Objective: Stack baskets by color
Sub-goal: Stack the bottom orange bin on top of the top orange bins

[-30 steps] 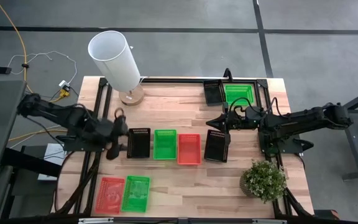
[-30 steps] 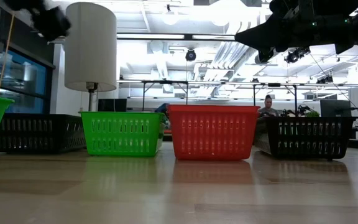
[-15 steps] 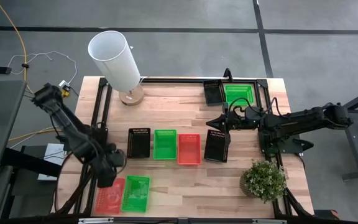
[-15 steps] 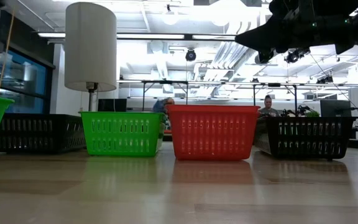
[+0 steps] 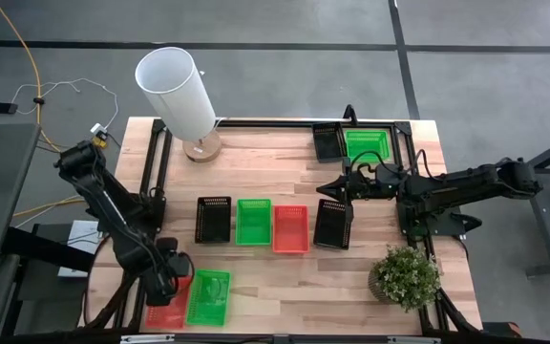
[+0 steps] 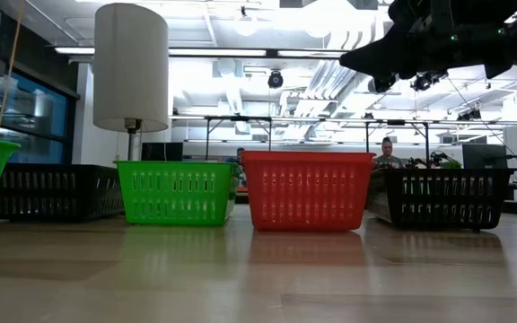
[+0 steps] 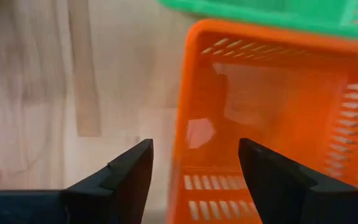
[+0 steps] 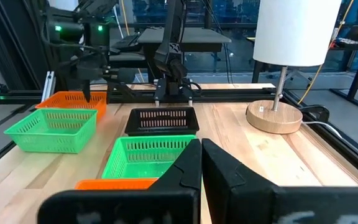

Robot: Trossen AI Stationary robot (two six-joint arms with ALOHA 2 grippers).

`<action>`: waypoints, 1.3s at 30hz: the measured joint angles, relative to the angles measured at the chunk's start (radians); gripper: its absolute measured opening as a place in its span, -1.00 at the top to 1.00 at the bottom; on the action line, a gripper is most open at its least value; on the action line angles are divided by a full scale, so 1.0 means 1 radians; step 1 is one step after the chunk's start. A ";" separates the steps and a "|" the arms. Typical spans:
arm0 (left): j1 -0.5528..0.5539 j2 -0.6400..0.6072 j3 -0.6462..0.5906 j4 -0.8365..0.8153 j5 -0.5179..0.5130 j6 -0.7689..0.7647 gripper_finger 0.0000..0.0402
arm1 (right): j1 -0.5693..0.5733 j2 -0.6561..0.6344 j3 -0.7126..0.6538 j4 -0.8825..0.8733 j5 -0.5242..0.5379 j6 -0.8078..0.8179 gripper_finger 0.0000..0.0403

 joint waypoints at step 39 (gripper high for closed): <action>0.054 -0.332 0.447 -0.515 -0.570 0.245 1.00 | 0.000 0.000 0.000 -0.021 0.000 0.001 1.00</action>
